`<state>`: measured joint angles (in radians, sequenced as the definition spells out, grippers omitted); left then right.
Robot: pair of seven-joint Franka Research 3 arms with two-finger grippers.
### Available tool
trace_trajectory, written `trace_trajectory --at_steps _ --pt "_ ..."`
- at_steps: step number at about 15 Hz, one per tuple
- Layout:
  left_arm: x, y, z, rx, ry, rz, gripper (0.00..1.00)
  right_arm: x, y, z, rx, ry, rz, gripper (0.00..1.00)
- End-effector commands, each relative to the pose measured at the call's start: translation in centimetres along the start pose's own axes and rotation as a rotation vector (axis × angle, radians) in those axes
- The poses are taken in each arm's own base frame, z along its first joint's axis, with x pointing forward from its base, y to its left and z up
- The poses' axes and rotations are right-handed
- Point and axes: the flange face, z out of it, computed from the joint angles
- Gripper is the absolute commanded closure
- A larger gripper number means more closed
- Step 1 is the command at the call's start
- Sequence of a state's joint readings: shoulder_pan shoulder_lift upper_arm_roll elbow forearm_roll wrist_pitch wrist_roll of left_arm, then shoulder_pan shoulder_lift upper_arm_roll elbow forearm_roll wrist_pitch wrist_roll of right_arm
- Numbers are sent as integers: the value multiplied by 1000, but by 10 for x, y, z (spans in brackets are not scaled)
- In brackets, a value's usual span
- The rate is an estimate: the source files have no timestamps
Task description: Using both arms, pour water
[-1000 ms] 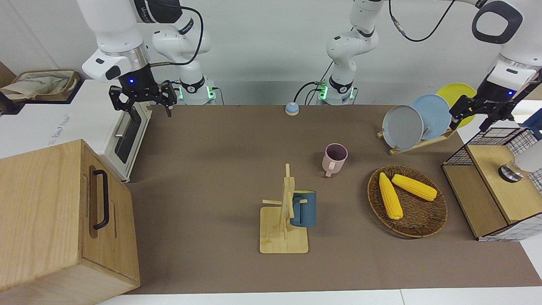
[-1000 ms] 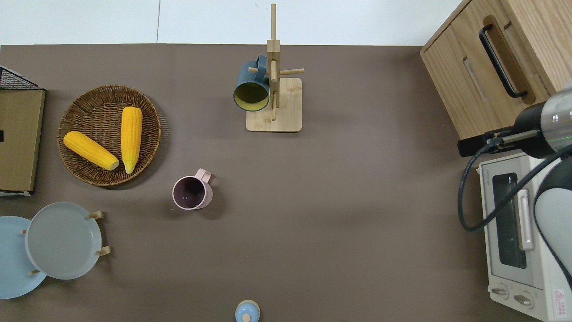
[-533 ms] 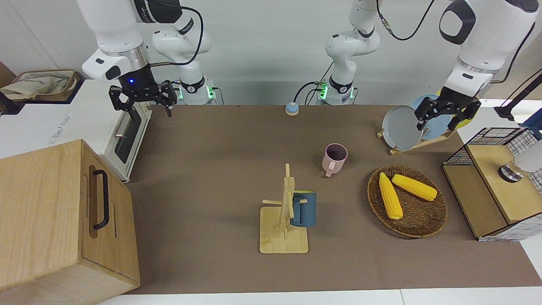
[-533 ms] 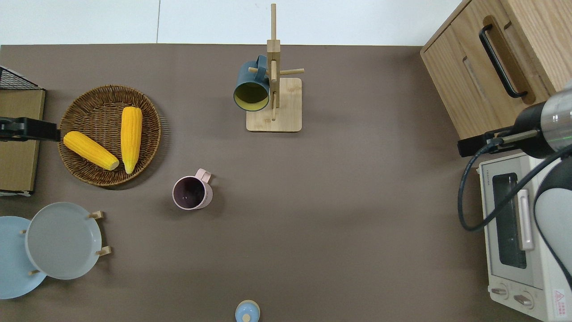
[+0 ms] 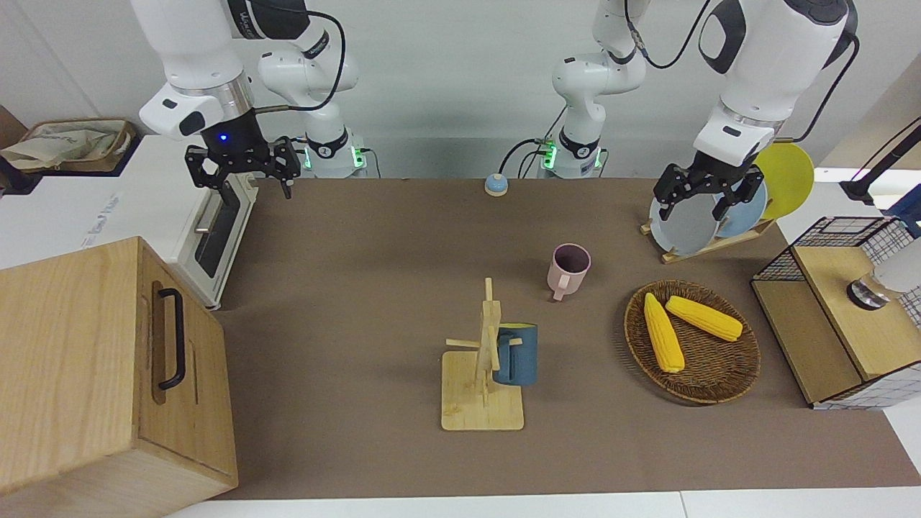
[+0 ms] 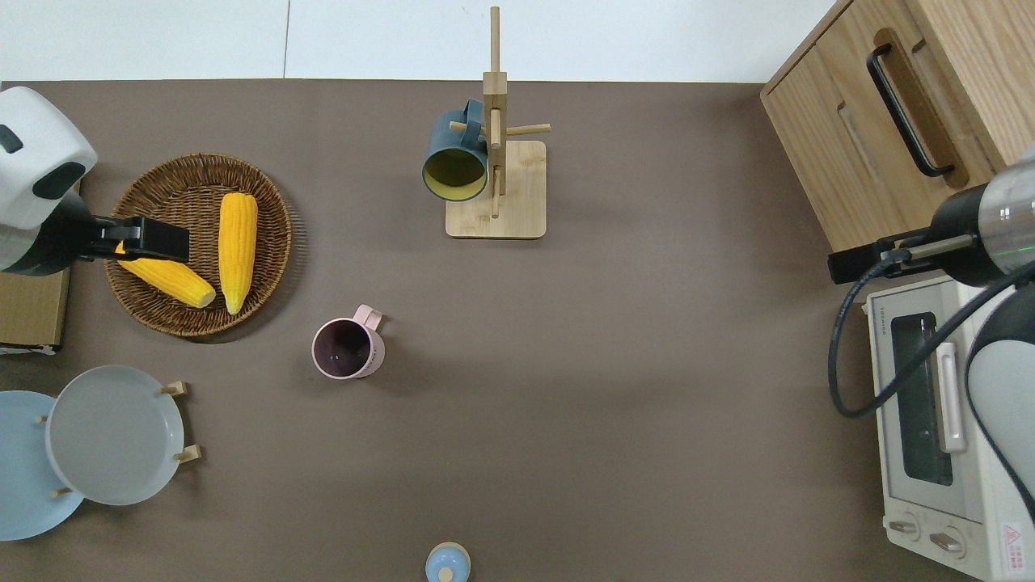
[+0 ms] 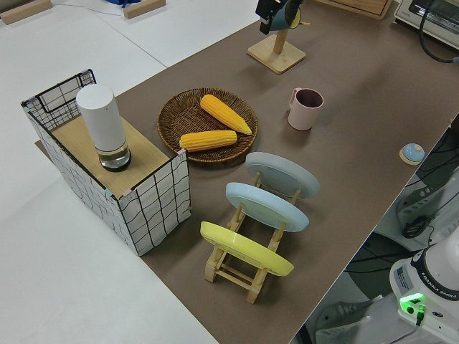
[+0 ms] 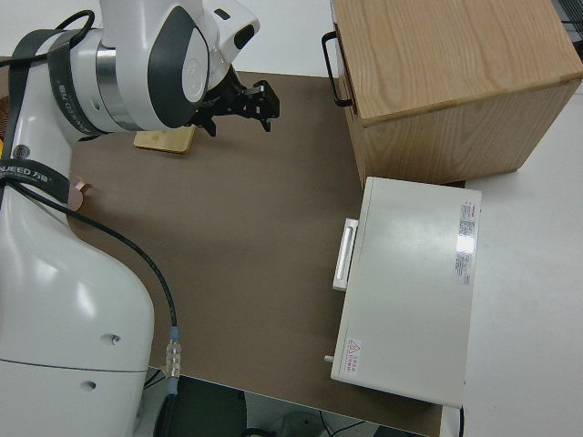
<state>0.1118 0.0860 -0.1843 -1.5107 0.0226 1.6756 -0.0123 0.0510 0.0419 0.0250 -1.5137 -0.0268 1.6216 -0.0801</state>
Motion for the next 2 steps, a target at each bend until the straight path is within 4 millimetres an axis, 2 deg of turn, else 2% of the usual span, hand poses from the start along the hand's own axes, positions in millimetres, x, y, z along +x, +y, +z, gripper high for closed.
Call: trace_trajectory --at_steps 1,2 --pt "-6 0 -5 8 -10 -13 0 -1 0 -4 2 3 -8 11" --pt "-6 0 -5 8 -10 -13 0 -1 0 -4 2 3 -8 11"
